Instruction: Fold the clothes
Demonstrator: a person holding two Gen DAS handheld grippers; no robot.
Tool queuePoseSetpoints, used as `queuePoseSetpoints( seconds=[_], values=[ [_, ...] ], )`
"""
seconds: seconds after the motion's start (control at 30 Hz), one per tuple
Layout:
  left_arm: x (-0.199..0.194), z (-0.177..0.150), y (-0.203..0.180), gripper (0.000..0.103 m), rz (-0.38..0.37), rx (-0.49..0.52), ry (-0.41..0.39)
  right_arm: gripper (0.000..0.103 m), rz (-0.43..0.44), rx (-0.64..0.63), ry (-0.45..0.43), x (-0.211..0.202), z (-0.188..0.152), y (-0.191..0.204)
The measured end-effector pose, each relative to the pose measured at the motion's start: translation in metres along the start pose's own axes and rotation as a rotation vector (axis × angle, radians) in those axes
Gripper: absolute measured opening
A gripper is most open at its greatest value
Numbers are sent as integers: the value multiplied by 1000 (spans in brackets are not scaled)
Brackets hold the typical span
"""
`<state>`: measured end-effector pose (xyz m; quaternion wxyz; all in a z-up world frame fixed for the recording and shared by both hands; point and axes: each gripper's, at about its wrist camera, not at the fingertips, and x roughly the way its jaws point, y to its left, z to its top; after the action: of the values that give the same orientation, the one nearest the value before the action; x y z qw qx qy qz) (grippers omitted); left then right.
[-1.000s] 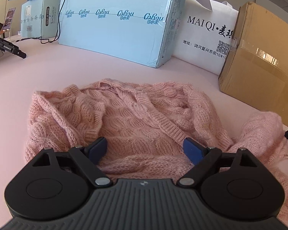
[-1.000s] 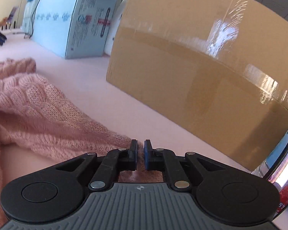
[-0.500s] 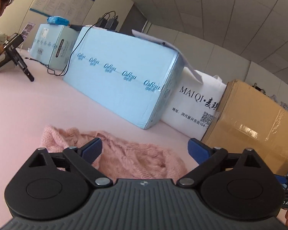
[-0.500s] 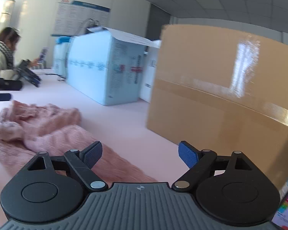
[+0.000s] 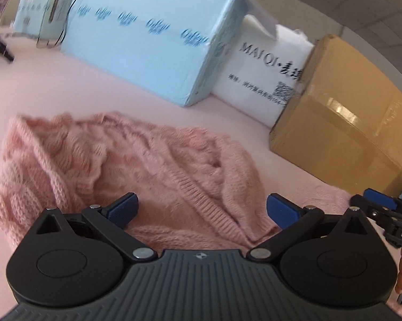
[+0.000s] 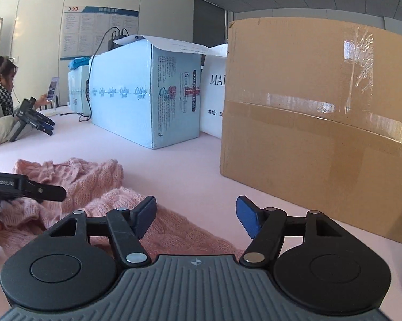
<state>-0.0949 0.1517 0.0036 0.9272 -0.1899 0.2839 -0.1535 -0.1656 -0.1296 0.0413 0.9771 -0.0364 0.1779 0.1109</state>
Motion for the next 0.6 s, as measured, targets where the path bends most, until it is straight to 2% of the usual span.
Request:
queuePoseSetpoints(
  seconds=[0.07, 0.13, 0.17, 0.2, 0.3, 0.33, 0.37, 0.43, 0.47, 0.5, 0.53, 0.6],
  values=[
    [-12, -3, -2, 103, -8, -12, -69, 58, 33, -53, 23, 7, 4, 11],
    [-17, -5, -9, 103, -12, 37, -103, 43, 38, -116, 66, 21, 2, 24],
    [-19, -5, -12, 103, -22, 56, -117, 18, 42, -142, 111, 31, -2, 30],
    [-20, -4, -11, 103, -34, 56, -124, 5, 40, -160, 163, 40, -8, 33],
    [-24, -1, -6, 103, -72, 36, -150, 5, -5, -198, 229, 57, -24, 34],
    [-27, 1, -2, 103, -93, 19, -165, 5, 2, -163, 236, 60, -25, 27],
    [-31, 4, 2, 103, -131, -3, -184, 9, 30, -124, 227, 59, -24, 21],
    [-38, 14, 6, 103, -207, -41, -180, 29, 90, -47, 231, 58, -25, 8],
    [-38, 23, 5, 103, -256, -55, -146, 37, 99, 0, 244, 61, -26, 0],
    [-35, 32, 1, 103, -288, -52, -101, 38, 116, 34, 245, 62, -26, -5],
    [-29, 41, -6, 103, -297, -39, -49, 39, 132, 55, 244, 61, -27, -9],
    [-9, 59, -21, 103, -251, -39, 57, 42, 153, 75, 242, 63, -27, -12]
  ],
)
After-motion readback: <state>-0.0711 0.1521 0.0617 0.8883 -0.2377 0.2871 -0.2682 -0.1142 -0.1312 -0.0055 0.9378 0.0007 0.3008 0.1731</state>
